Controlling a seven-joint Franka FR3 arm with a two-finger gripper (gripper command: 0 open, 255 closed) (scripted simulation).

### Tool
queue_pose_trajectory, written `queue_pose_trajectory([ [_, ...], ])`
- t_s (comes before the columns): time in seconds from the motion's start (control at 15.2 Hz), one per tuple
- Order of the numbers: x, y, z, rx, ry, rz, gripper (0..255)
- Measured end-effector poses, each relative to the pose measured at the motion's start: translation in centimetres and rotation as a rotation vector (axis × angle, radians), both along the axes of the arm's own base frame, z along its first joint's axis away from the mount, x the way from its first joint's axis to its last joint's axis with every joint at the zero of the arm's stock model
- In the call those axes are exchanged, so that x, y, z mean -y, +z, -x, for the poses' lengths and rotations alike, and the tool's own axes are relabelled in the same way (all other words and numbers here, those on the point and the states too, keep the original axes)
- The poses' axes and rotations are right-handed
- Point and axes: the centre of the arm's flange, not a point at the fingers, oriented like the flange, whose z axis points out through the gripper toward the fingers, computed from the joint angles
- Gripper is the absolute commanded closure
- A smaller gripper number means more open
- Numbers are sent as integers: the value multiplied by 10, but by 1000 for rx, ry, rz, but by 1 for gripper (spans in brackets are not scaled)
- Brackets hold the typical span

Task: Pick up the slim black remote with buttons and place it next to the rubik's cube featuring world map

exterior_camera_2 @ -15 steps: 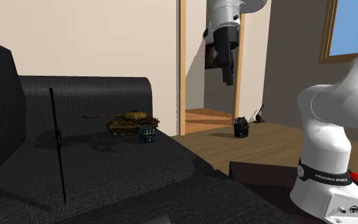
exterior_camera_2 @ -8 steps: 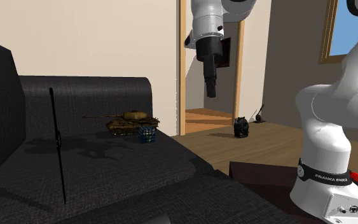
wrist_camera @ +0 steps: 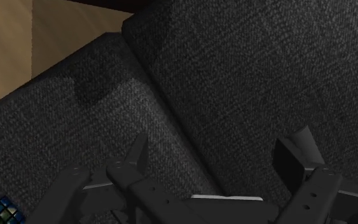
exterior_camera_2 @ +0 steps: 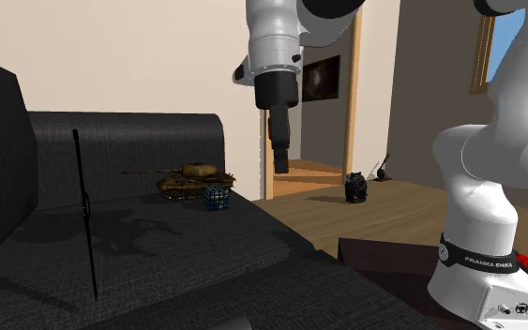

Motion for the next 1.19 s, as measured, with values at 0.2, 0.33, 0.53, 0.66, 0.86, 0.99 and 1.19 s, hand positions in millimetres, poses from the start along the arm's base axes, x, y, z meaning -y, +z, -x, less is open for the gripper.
queue_pose_trajectory([
  [0.2, -30, -18, -18, 12, 72, 2, 0],
  [0.33, -52, -33, -28, 20, 121, 4, 0],
  [0.53, -85, -49, -43, 33, 193, 5, 0],
  [0.66, -112, -58, -50, 41, 241, 6, 0],
  [0.86, -141, -77, -57, 53, 314, 8, 0],
  [0.99, -168, -86, -65, 61, 362, 9, 0],
  [1.19, -208, -105, -70, 74, 435, 10, 0],
])
